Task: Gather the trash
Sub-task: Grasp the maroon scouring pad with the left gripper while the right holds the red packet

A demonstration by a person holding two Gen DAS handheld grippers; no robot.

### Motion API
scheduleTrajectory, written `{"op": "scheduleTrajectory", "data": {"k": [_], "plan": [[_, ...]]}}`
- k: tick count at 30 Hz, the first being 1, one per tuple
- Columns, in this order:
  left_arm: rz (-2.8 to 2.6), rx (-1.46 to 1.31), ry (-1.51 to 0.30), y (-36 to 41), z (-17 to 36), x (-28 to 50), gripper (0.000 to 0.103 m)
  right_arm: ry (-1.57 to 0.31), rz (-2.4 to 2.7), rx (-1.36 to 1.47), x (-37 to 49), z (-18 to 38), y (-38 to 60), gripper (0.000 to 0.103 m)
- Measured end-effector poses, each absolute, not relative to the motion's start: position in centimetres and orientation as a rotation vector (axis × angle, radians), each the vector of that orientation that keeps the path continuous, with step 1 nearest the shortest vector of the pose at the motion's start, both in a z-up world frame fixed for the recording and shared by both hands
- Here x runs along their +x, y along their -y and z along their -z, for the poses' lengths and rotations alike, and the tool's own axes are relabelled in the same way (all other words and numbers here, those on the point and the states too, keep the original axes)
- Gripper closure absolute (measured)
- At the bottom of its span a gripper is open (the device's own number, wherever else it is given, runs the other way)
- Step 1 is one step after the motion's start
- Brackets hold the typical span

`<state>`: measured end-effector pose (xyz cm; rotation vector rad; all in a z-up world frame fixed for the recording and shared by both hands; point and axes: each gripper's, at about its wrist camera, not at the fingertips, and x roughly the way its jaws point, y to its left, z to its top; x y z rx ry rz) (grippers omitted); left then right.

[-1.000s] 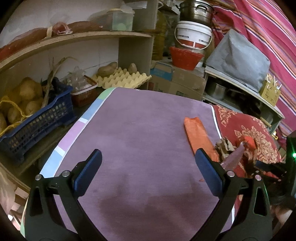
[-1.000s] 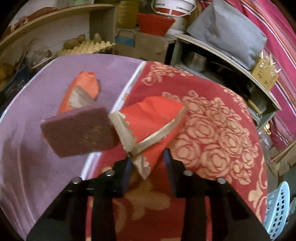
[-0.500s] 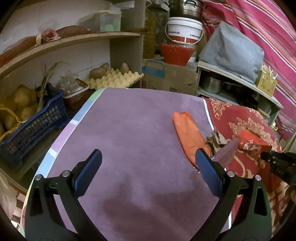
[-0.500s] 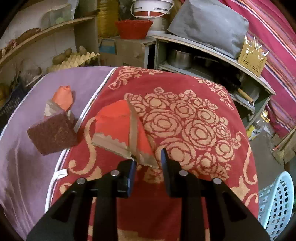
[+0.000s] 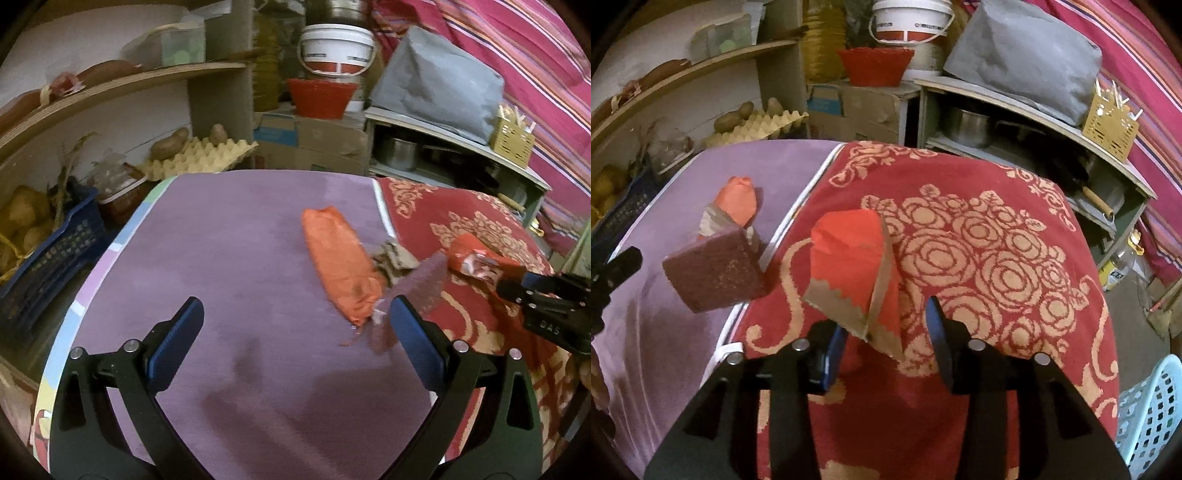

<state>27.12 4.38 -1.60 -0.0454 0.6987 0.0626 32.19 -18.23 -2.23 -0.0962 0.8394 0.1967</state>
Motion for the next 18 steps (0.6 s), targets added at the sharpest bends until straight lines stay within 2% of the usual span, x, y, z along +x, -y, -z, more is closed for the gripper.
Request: {"op": "scheduleTrajectory", "data": {"k": [2, 4, 7, 13, 15, 18], "plan": [[-0.047, -0.033, -0.692, -3.8, 1.8, 27.2, 0.006, -0.837, -0.21, -0.089, 32.1, 2.1, 18.3, 0.087], [-0.036, -0.018, -0.695, -3.3, 2.1, 27.3, 0.006, -0.827, -0.215, -0.077, 31.9, 1.9, 18.7, 0.094], [-0.018, -0.009, -0.693, -2.5, 2.2, 27.5, 0.006, -0.819, -0.22, -0.072, 31.6, 1.5, 19.3, 0.094], [0.057, 0.012, -0.695, -0.6, 2.5, 28.0, 0.017, -0.805, -0.199, -0.077, 30.8, 1.0, 20.7, 0.095], [0.073, 0.023, -0.706, 0.0, 2.8, 28.2, 0.025, -0.808, -0.193, -0.07, 30.6, 1.0, 21.4, 0.095], [0.101, 0.035, -0.722, 0.7, 3.2, 28.6, 0.043, -0.817, -0.18, -0.06, 30.4, 1.2, 22.3, 0.095]]}}
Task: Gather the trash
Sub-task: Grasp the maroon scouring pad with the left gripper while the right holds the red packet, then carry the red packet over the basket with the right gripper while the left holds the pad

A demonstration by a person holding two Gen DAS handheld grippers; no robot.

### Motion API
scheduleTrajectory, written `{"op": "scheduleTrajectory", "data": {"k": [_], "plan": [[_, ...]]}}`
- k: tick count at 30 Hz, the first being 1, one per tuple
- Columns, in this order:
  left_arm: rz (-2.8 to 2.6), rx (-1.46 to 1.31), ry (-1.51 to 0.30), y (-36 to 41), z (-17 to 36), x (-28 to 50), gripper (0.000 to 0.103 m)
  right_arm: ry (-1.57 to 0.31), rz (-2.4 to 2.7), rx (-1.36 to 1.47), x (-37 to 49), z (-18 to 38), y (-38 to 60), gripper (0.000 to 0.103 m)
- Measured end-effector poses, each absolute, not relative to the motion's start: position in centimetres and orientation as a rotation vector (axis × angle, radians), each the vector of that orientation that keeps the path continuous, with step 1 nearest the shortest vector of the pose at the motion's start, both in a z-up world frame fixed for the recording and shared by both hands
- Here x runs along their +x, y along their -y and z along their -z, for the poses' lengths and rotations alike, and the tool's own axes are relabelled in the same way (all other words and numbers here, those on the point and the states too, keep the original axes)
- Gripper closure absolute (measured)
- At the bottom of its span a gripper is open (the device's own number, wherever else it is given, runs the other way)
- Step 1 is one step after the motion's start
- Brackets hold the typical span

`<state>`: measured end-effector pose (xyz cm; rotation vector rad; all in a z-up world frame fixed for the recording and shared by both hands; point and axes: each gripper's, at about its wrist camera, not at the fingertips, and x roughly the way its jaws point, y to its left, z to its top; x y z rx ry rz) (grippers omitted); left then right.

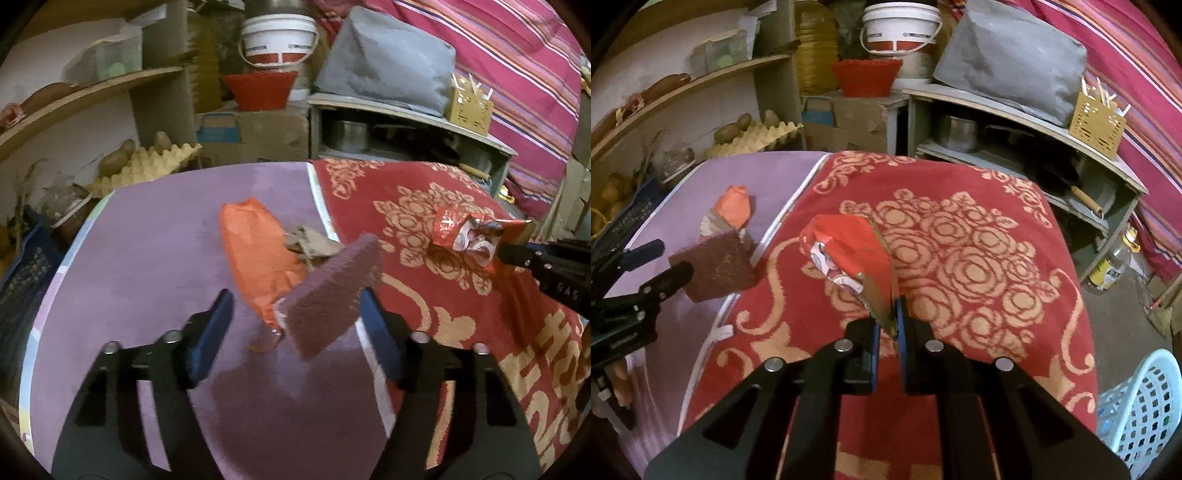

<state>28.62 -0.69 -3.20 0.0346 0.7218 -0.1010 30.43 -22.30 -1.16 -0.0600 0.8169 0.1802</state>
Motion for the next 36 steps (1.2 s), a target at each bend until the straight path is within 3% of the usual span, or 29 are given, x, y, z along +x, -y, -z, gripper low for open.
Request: {"op": "scheduleTrajectory", "data": {"k": [1, 4, 10, 12, 21, 36], "plan": [[0.114, 0.038, -0.726, 0.8, 3.3, 28.7, 0.046, -0.82, -0.177, -0.057, 30.4, 1.2, 22.6, 0.095], [0.147, 0.04, -0.746, 1.1, 3.7, 28.9, 0.068, -0.817, -0.168, -0.052, 30.2, 1.1, 23.5, 0.095], [0.174, 0.03, -0.734, 1.4, 2.9, 28.2, 0.076, -0.799, -0.165, -0.037, 29.8, 0.4, 24.4, 0.095], [0.185, 0.023, -0.725, 1.6, 2.6, 27.8, 0.083, -0.796, -0.168, -0.037, 29.6, 0.3, 24.4, 0.095], [0.185, 0.034, -0.68, 3.5, 1.2, 26.6, 0.09, -0.773, -0.175, -0.026, 28.0, -0.5, 25.0, 0.095], [0.186, 0.057, -0.584, 6.2, -2.4, 23.8, 0.09, -0.721, -0.091, 0.027, 24.5, -2.8, 30.1, 0.095]]}}
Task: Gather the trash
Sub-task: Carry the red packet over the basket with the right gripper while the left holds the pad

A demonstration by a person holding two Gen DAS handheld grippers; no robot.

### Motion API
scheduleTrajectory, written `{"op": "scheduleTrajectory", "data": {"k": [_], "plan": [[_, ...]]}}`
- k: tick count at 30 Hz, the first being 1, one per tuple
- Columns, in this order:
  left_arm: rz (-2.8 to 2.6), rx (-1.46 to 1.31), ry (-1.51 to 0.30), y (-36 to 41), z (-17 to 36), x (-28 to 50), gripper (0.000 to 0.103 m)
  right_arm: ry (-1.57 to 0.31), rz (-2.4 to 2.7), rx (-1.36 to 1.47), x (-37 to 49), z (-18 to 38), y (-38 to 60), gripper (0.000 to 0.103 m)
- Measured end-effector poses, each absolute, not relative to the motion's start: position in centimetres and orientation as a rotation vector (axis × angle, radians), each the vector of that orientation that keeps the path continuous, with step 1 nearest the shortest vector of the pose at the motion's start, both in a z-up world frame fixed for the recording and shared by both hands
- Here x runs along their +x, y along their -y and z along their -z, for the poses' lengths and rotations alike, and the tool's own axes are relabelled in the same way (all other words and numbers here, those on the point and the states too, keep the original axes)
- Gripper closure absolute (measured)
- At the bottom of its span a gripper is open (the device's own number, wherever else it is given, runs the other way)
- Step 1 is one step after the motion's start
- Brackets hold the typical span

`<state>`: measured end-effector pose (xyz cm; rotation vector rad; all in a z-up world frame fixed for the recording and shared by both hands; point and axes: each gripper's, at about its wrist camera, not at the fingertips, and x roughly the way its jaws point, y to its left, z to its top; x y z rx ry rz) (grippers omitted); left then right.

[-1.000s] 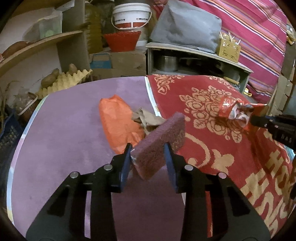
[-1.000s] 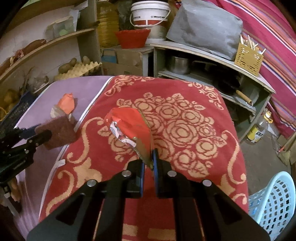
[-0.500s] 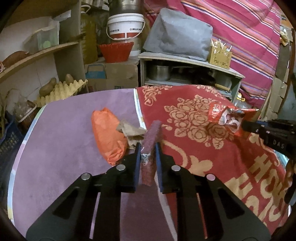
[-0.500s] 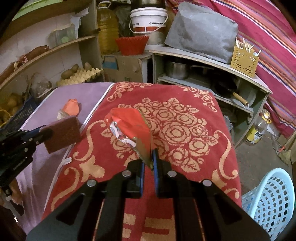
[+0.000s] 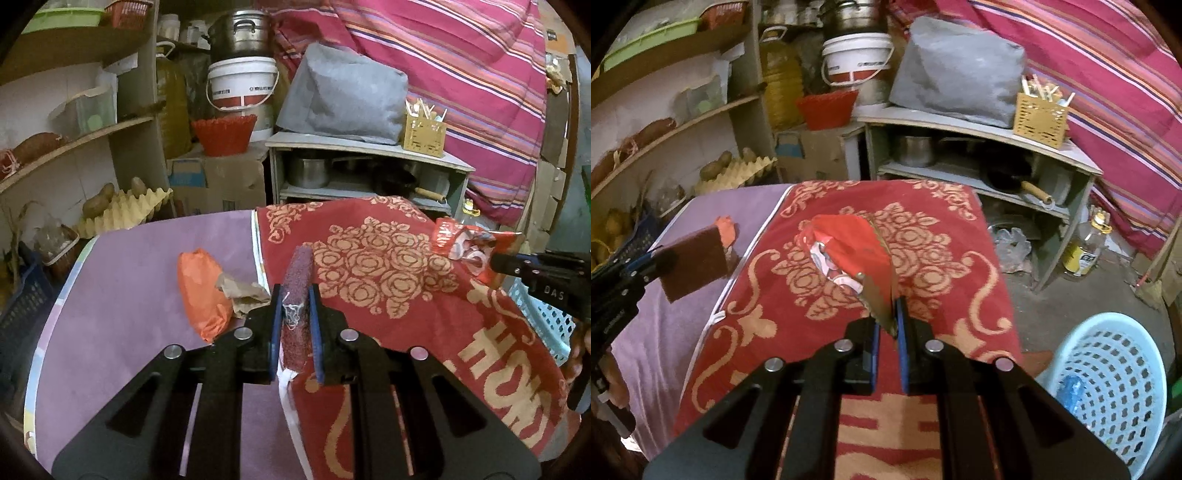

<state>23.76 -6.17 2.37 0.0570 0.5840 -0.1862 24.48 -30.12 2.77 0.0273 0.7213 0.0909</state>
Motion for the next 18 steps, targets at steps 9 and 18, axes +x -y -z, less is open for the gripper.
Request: {"op": "scheduleTrajectory", "data": {"k": [9, 18], "plan": [[0.166, 0.053, -0.541, 8.1, -4.6, 22.5, 0.091, -0.678, 0.018, 0.08, 20.8, -4.4, 36.4, 0.095], [0.238, 0.09, -0.508, 13.8, -5.7, 20.8, 0.09, -0.665, 0.162, 0.128, 15.9, -4.1, 44.6, 0.094]]}}
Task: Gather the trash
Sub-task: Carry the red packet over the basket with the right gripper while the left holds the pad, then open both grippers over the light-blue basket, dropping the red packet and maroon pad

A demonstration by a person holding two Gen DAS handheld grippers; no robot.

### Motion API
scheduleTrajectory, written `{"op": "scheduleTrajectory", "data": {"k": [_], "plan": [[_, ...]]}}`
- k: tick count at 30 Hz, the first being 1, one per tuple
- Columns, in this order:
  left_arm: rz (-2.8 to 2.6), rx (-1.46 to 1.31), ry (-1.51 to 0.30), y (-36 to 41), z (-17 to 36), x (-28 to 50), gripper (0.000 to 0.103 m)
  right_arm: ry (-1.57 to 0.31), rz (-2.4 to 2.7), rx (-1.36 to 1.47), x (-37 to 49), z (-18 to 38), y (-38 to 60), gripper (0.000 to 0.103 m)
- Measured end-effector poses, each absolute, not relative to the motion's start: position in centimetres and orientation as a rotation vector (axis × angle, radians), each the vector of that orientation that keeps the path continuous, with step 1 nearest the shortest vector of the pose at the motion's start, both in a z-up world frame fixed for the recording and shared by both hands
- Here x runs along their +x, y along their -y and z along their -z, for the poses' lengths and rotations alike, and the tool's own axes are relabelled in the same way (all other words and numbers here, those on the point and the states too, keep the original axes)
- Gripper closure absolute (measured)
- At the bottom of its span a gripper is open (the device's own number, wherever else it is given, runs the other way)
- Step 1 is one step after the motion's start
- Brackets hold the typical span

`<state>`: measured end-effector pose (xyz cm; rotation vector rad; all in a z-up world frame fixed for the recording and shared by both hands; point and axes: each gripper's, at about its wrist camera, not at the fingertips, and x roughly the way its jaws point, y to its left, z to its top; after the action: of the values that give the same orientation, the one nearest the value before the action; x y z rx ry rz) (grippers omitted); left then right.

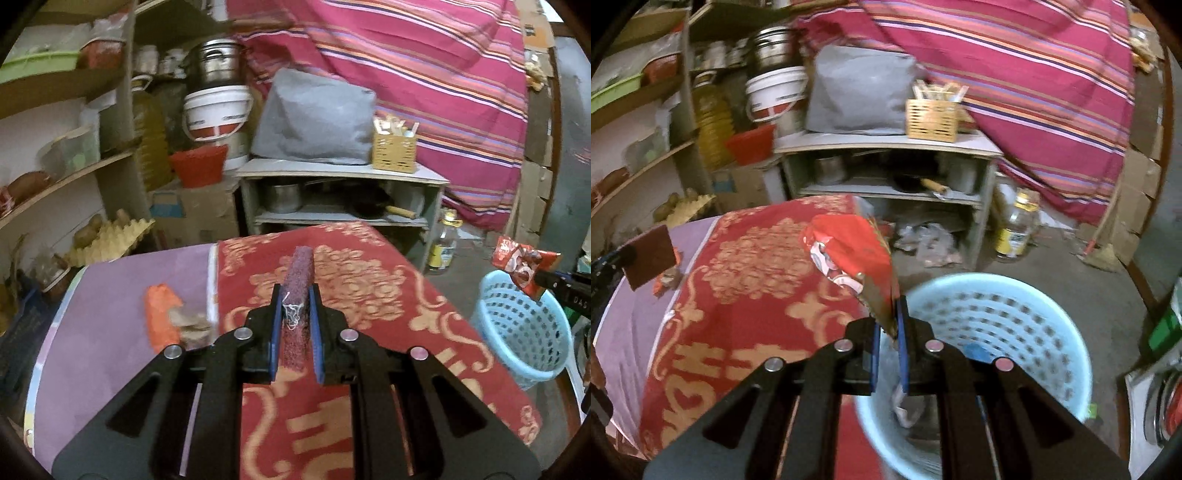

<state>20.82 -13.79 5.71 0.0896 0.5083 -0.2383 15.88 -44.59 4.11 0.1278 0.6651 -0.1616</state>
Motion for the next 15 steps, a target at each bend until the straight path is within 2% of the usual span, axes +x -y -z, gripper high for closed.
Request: {"op": "scheduleTrajectory", "data": {"k": [15], "plan": [[0.502, 0.116, -0.523, 28.5, -4.6, 18.6, 0.09, -0.708, 0.265, 0.197, 12.2, -1.4, 53.6, 0.094]]}}
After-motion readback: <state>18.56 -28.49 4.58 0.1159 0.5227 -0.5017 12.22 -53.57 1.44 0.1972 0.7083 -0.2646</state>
